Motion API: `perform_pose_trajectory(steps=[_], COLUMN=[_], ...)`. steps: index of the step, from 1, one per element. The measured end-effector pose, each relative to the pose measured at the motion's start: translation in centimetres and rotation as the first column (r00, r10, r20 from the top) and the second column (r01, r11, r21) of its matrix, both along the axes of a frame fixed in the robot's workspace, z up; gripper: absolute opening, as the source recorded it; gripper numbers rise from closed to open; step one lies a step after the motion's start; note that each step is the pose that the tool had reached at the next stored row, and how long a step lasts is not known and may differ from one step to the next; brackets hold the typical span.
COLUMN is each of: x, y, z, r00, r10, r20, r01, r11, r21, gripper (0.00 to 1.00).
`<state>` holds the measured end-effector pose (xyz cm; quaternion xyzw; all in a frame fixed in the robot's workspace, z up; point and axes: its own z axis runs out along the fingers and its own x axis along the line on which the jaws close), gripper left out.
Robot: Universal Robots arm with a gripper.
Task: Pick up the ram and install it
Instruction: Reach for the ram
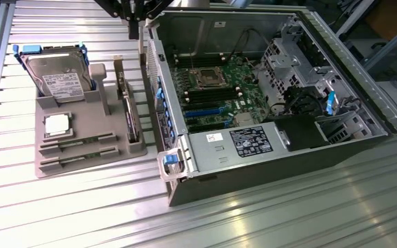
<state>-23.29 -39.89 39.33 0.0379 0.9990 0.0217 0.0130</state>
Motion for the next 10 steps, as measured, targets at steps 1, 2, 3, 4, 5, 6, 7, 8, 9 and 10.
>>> perform_pose_trajectory(steps=[1,2,3,4,5,6,7,8,9,10], x=[-0.04,-0.12,-0.23,-0.33,-0.42,-0.49,-0.65,-0.74,-0.8,-0.9], y=[0.0,0.0,0.0,0.0,0.0,0.0,0.0,0.0,0.0,0.0], z=[0.0,0.0,0.0,-0.01,0.0,0.0,0.0,0.0,0.0,-0.01], r00=[1.0,1.0,1.0,1.0,1.0,1.0,1.0,1.0,1.0,1.0], r10=[0.0,0.0,0.0,0.0,0.0,0.0,0.0,0.0,0.0,0.0], r20=[0.0001,0.0,0.0,0.0001,0.0,0.0001,0.0,0.0,0.0,0.0001], r01=[0.0,0.0,0.0,0.0,0.0,0.0,0.0,0.0,0.0,0.0], r11=[1.0,1.0,1.0,1.0,1.0,1.0,1.0,1.0,1.0,1.0], r21=[0.0001,0.0,0.0,0.0001,0.0,0.0001,0.0,0.0,0.0,0.0001], gripper=[0.11,0.11,0.11,0.11,0.11,0.11,0.11,0.11,0.11,0.11])
